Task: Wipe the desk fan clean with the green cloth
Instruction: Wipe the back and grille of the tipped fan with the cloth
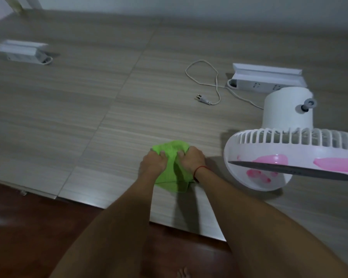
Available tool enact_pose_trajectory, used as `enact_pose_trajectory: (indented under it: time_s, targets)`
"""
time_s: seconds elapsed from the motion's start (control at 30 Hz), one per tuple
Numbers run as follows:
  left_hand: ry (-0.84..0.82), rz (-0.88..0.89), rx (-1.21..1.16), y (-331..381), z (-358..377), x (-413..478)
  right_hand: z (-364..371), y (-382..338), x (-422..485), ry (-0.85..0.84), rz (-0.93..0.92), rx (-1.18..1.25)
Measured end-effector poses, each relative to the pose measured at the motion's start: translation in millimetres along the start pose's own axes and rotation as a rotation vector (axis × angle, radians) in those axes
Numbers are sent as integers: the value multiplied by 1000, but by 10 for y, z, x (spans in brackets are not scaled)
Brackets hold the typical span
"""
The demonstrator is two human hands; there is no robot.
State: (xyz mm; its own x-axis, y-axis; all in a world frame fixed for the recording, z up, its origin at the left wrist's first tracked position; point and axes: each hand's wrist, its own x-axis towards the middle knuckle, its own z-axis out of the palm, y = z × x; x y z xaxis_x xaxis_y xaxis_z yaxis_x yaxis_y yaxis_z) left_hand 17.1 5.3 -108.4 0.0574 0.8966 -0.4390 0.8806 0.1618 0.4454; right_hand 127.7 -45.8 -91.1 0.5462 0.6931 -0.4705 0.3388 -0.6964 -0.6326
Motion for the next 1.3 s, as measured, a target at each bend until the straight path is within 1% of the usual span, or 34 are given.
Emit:
enact_pose_trajectory:
  time_s: [0.1,0.3,0.47,0.57,0.7,0.83,1.07,1.3]
  targets:
    - [64,50,-55,39,-109,-20,-57,-126,-94,21,-37,156]
    - [264,181,-243,331,-664,-379,-423,-593,-408,62,-179,215]
    - [378,291,-331,683,-1306,-835,-947,-1051,-840,116,-309,293]
    - [406,357,-348,881,-1579,-1133,-1257,-1167,-1145,173,-374,334]
    - [403,449,-374,1135,-1721,-1570,-1659,-1120,-1487,244,-438,354]
    - [358,526,-402,1380,-1685,-1945,-2108,-916,-1785,343,-464,338]
    - [202,684,-416,1963,-1329,-2563,-2855,-338,-2112,528,-426,334]
    - [87,800,-382,2392,-959,-2939,-3419,170,-2317,655,-372,327]
